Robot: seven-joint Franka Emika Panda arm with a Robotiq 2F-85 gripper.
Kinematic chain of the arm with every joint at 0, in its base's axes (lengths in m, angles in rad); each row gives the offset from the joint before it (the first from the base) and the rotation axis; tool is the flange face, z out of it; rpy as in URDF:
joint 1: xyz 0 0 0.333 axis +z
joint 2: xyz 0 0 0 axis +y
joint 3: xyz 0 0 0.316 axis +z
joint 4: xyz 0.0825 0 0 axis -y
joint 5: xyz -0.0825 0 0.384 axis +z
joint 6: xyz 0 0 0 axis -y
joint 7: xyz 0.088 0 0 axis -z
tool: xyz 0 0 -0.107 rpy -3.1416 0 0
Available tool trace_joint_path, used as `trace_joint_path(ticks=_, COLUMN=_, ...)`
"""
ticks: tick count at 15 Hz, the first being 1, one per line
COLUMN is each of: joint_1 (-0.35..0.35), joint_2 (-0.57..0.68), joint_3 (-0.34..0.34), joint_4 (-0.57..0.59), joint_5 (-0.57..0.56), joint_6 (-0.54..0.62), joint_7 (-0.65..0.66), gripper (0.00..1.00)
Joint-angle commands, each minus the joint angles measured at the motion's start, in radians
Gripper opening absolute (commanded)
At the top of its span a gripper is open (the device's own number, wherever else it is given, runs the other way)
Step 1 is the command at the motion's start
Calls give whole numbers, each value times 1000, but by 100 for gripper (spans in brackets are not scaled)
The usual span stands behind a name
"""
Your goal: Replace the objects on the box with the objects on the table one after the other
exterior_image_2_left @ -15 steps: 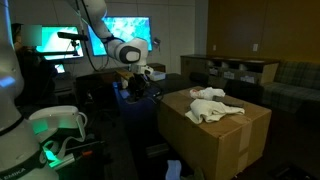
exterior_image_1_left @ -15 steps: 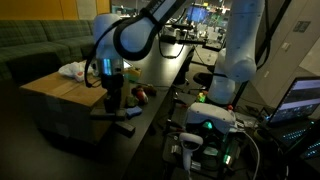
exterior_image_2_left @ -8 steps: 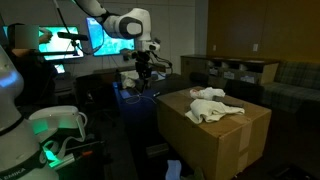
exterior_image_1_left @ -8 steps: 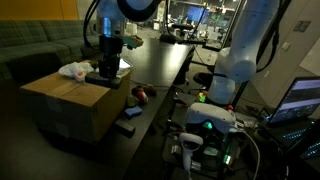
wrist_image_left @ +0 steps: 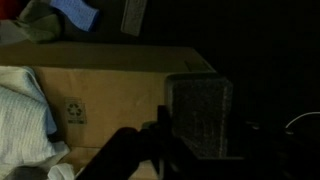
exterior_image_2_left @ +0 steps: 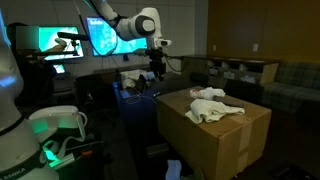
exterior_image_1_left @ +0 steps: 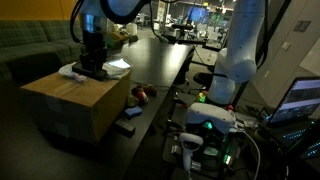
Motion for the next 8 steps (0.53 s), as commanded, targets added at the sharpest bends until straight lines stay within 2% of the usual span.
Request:
trace_joint_path(ticks=1, joint_1=49, joint_2=156, joint_3=-49, joint_4=150, joint_5=-79, joint_6=-25, joint_7=63, gripper=31)
trace_joint_path(ticks=4, joint_1=85, joint_2=247, joint_3=-95, joint_4=204, joint_5=-125, joint_6=-18, joint_7=92, gripper=31)
trace_joint_path(ticks=8, joint_1=112, joint_2=327, joint_3=-138, joint_4=257, joint_5=-104, joint_6=-23, joint_7=88, gripper=31)
